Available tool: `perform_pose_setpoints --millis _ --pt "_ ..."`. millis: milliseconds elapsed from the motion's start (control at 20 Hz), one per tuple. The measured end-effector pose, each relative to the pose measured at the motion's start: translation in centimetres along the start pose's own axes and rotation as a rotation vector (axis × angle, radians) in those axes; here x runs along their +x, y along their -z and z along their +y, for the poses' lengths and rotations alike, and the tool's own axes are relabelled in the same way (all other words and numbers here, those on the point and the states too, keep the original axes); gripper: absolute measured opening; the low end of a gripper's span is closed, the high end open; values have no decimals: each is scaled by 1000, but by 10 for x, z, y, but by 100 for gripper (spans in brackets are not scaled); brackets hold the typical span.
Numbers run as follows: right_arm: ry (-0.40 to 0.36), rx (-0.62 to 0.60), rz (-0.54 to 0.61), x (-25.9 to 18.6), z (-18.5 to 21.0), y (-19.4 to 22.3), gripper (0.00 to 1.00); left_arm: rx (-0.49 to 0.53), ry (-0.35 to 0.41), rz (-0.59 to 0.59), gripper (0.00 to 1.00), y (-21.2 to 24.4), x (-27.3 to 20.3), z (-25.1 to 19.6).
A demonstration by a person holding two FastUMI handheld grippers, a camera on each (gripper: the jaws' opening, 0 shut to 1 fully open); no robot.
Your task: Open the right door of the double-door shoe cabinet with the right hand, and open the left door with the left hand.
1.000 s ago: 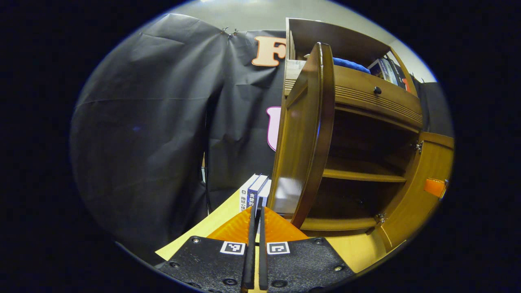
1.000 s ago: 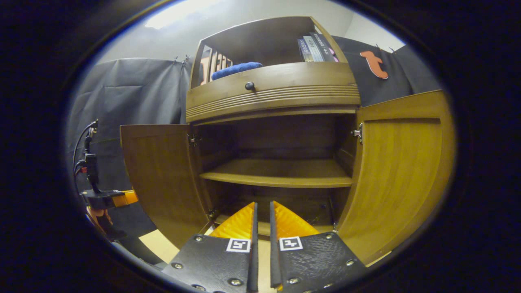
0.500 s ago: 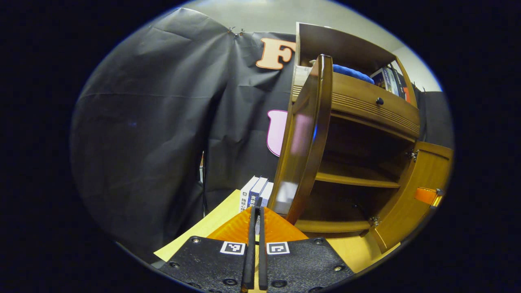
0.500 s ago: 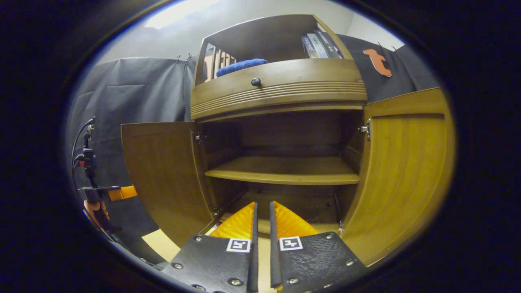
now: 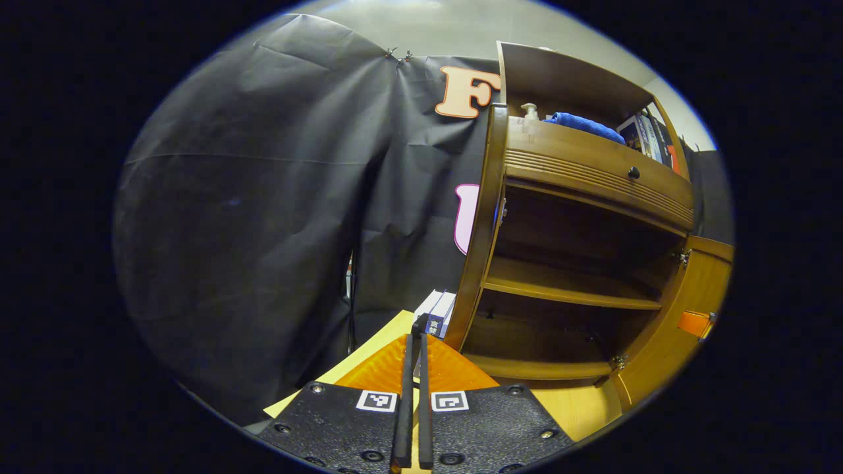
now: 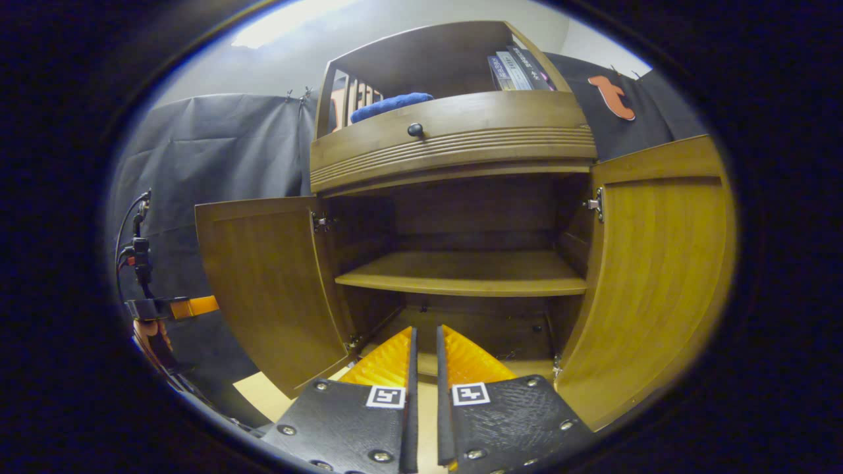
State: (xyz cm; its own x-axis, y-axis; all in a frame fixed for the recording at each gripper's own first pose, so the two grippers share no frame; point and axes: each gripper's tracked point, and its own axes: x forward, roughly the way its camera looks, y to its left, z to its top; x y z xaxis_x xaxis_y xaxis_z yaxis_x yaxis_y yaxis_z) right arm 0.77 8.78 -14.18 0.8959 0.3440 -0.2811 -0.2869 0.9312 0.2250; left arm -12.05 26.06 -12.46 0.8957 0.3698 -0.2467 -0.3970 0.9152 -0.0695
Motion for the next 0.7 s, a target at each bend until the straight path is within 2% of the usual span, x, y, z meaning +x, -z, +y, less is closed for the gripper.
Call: perform_pose_setpoints --millis 50,200,300,350,400,500,550,700 --pt "0 1 -2 -1 0 -1 12 -5 -9 -15 0 -7 -3 0" --pt "7 -1 -11 -2 -2 -5 12 10 -11 -87 5 -37 -16 -9" --pt "12 -2 -20 -6 -4 -9 12 35 -14 -143 5 -63 -24 -14" --pt "14 -1 -23 -7 -5 -11 12 44 -14 -165 0 -77 -27 -18" --pt "17 0 -27 -8 -6 -15 12 44 -11 -184 0 -90 -31 -23" --pt "30 -4 -39 -11 -9 -24 12 31 16 -225 0 -113 -40 -38" --pt "46 -13 -45 -13 -10 -28 12 26 32 -239 5 -121 -43 -47" --pt "81 -34 -75 -18 -14 -47 12 34 103 -245 5 -129 -45 -81"
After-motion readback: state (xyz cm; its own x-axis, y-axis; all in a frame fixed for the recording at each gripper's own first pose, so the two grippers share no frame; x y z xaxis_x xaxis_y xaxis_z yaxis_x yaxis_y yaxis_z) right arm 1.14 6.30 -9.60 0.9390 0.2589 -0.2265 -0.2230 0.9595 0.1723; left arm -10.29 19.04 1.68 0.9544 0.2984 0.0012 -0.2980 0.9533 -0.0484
